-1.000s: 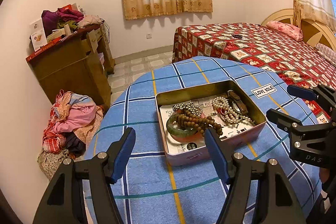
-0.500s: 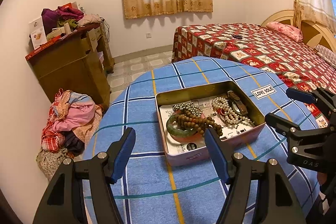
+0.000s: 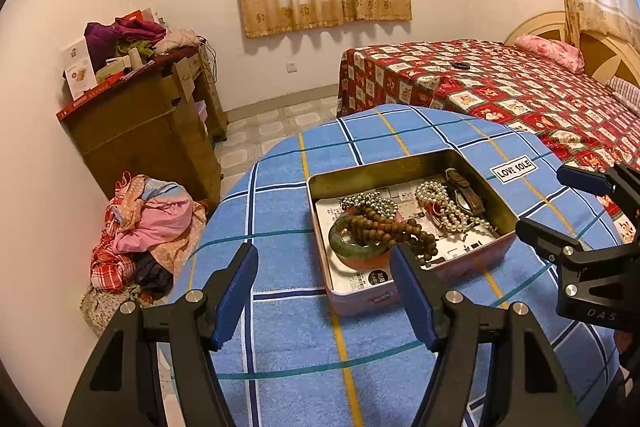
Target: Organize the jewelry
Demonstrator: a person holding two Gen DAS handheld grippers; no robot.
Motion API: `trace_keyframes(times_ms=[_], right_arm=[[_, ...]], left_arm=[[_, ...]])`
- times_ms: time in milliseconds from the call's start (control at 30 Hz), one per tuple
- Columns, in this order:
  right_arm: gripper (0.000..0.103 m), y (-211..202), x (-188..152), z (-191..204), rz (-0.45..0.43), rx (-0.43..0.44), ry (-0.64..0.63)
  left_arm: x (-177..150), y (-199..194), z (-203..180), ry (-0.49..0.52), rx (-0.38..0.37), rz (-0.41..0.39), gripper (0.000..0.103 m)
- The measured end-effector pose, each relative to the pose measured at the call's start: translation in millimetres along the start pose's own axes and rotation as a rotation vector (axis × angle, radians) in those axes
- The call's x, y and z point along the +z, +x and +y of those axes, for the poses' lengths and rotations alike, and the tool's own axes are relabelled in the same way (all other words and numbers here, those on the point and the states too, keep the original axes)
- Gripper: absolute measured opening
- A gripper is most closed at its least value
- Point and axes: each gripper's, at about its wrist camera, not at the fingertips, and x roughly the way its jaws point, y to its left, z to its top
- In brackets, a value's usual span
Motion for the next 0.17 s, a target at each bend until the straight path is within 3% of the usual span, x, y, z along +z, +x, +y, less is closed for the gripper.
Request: trace_keyframes(times_ms=[167], right_arm=[[0.080,2.0,-4.4,2.4,0.006,0.002,-0.006]], left_arm=[[-1.0,0.4,0.8,0.004,-0.009,0.003,0.069]])
